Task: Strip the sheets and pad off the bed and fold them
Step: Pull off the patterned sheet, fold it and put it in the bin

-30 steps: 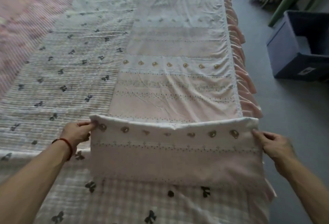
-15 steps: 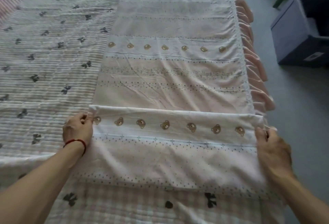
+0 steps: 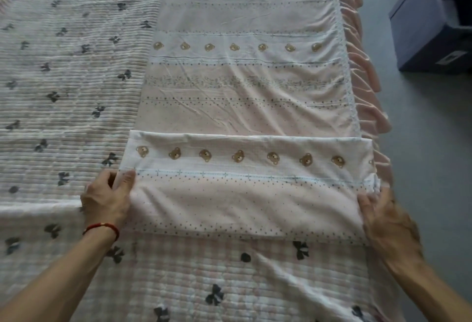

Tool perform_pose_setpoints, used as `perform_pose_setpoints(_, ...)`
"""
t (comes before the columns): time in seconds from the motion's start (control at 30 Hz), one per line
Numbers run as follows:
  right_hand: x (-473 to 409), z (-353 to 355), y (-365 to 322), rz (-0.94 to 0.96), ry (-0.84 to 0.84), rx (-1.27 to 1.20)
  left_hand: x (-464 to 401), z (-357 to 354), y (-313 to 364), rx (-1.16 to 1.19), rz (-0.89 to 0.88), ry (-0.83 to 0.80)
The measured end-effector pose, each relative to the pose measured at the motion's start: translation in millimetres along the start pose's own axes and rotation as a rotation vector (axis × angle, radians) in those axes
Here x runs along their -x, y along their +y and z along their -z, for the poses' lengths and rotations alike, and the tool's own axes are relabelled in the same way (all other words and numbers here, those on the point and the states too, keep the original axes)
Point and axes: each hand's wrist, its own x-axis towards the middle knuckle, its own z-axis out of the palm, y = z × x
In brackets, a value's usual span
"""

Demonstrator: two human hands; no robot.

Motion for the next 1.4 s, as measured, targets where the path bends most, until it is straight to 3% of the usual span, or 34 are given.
perform_pose_setpoints(0.1,-4,0,-7,0.033,0.128,0.120,8,-2,10,-0.112,0.072,0.064)
perform_pose_setpoints(0.17,-6,0,-26,0.218,0.204,0.236,17,-8,31,-0.348,-0.093,0.106)
perform_pose_setpoints(0.23,-13,-13,-61,0.437,0.078,0.265,30,-30,66,-0.614,-0.438,-0.058)
perform_pose_setpoints(0.27,-19,-26,-82,0.512,0.013,0.248,34,-46,84,-0.634,-0.550,-0.136)
perform_pose_setpoints(0.37,-42,-70,-122,0.637,-0.088,0.317,31,-98,110,-0.582,-0.544,-0.340)
perform_pose_setpoints(0.47,-74,-73,-87,0.506,-0.058,0.360,10,-114,86,-0.565,-0.518,-0.307)
perform_pose_setpoints(0.63,-82,-30,18,0.238,-0.112,0.319,-24,-62,-1,-0.620,-0.301,-0.332)
perform_pose_setpoints(0.77,-66,-12,11,0.158,-0.129,0.311,-32,-27,-20,-0.772,-0.198,-0.406)
perform_pose_setpoints(0.83,-48,-6,-11,0.289,-0.026,0.314,-15,-21,2,-0.781,-0.311,-0.305)
perform_pose_setpoints(0.9,-13,-10,-39,0.593,-0.008,0.309,26,-25,30,-0.644,-0.614,-0.229)
perform_pose_setpoints(0.97,22,-41,-57,0.853,-0.103,0.338,75,-45,49,-0.558,-0.845,-0.291)
perform_pose_setpoints(1.03,34,-67,-59,0.971,-0.174,0.411,104,-71,51,-0.603,-0.924,-0.391)
perform_pose_setpoints(1.27,12,-35,23,0.826,-0.129,0.503,81,-53,9,-0.740,-1.036,-0.508)
perform_pose_setpoints(1.4,6,-20,41,0.748,-0.102,0.415,69,-36,-11,-0.795,-0.785,-0.382)
